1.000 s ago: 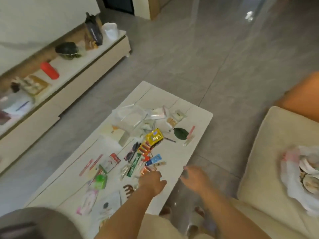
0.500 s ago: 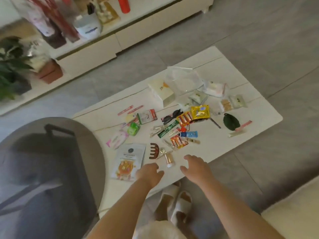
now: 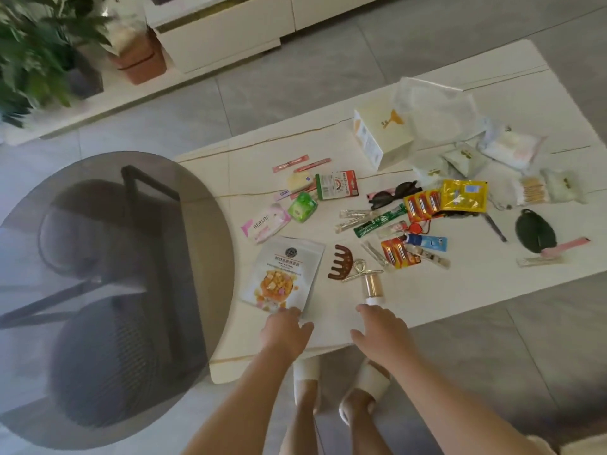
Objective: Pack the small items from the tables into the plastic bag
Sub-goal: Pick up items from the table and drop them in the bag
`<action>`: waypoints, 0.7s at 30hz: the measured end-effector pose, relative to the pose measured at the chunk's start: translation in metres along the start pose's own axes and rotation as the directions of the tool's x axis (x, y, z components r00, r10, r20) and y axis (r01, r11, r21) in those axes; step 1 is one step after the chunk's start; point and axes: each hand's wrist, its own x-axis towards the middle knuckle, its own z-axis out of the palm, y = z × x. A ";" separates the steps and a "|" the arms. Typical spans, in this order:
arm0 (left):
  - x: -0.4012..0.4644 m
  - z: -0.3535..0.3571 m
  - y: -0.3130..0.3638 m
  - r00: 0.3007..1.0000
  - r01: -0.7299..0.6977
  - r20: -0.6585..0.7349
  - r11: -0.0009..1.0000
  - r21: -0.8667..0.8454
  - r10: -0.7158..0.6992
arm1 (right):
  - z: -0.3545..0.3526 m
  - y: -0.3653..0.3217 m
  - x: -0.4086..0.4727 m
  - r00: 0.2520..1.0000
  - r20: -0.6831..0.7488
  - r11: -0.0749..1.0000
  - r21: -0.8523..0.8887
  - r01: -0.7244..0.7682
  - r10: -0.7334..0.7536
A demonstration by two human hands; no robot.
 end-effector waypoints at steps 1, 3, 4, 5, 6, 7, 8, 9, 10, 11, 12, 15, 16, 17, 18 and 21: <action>0.010 -0.002 -0.005 1.000 -0.002 -0.009 1.000 -0.012 0.002 | 0.005 -0.006 0.008 1.000 0.002 1.000 0.000 0.002 -0.002; 0.031 -0.007 -0.016 1.000 -0.013 -0.024 1.000 -0.012 0.013 | 0.015 -0.018 0.024 1.000 0.002 1.000 0.006 0.000 0.000; 0.042 -0.010 -0.021 0.999 -0.022 -0.031 1.000 -0.001 0.022 | 0.020 -0.025 0.032 1.000 0.003 1.000 0.013 -0.002 0.002; 0.052 -0.013 -0.027 0.999 -0.025 -0.037 1.000 0.005 0.025 | 0.025 -0.033 0.041 1.000 0.005 1.000 0.021 -0.006 0.006; 0.062 -0.016 -0.033 0.999 -0.026 -0.047 1.000 0.006 0.026 | 0.030 -0.039 0.049 1.000 0.007 1.000 0.030 -0.009 0.009; 0.072 -0.019 -0.039 0.998 -0.025 -0.058 1.000 0.004 0.025 | 0.035 -0.046 0.057 1.000 0.008 0.999 0.039 -0.008 0.007; 0.080 -0.021 -0.046 0.997 -0.022 -0.072 1.000 0.006 0.022 | 0.039 -0.052 0.066 1.000 0.010 0.999 0.052 -0.006 0.005; 0.089 -0.023 -0.052 0.996 -0.018 -0.086 1.000 0.013 0.019 | 0.043 -0.058 0.074 1.000 0.009 0.998 0.068 -0.003 0.002; 0.097 -0.025 -0.058 0.995 -0.017 -0.095 1.000 0.021 0.019 | 0.047 -0.064 0.083 1.000 0.004 0.997 0.083 -0.001 0.001; 0.105 -0.026 -0.063 0.995 -0.016 -0.094 1.000 0.025 0.018 | 0.051 -0.069 0.092 1.000 -0.002 0.995 0.099 -0.003 0.003; 0.113 -0.028 -0.067 0.996 -0.015 -0.089 1.000 0.024 0.017 | 0.054 -0.074 0.101 1.000 -0.003 0.994 0.112 -0.009 0.010; 0.135 -0.029 -0.077 0.997 0.001 -0.079 0.999 0.034 0.002 | 0.066 -0.084 0.124 0.999 0.017 0.993 0.110 -0.039 0.037; 0.141 -0.029 -0.079 0.997 0.008 -0.080 0.999 0.037 -0.005 | 0.070 -0.086 0.130 0.998 0.022 0.992 0.113 -0.056 0.053; 0.146 -0.029 -0.081 0.997 0.013 -0.077 0.999 0.037 -0.010 | 0.074 -0.087 0.134 0.997 0.024 0.989 0.126 -0.074 0.072; 0.151 -0.029 -0.082 0.998 0.016 -0.069 0.999 0.032 -0.013 | 0.078 -0.088 0.137 0.996 0.021 0.985 0.147 -0.091 0.089; 0.162 -0.026 -0.079 0.999 0.027 -0.025 1.000 0.012 -0.026 | 0.086 -0.090 0.143 0.991 0.002 0.964 0.234 -0.128 0.131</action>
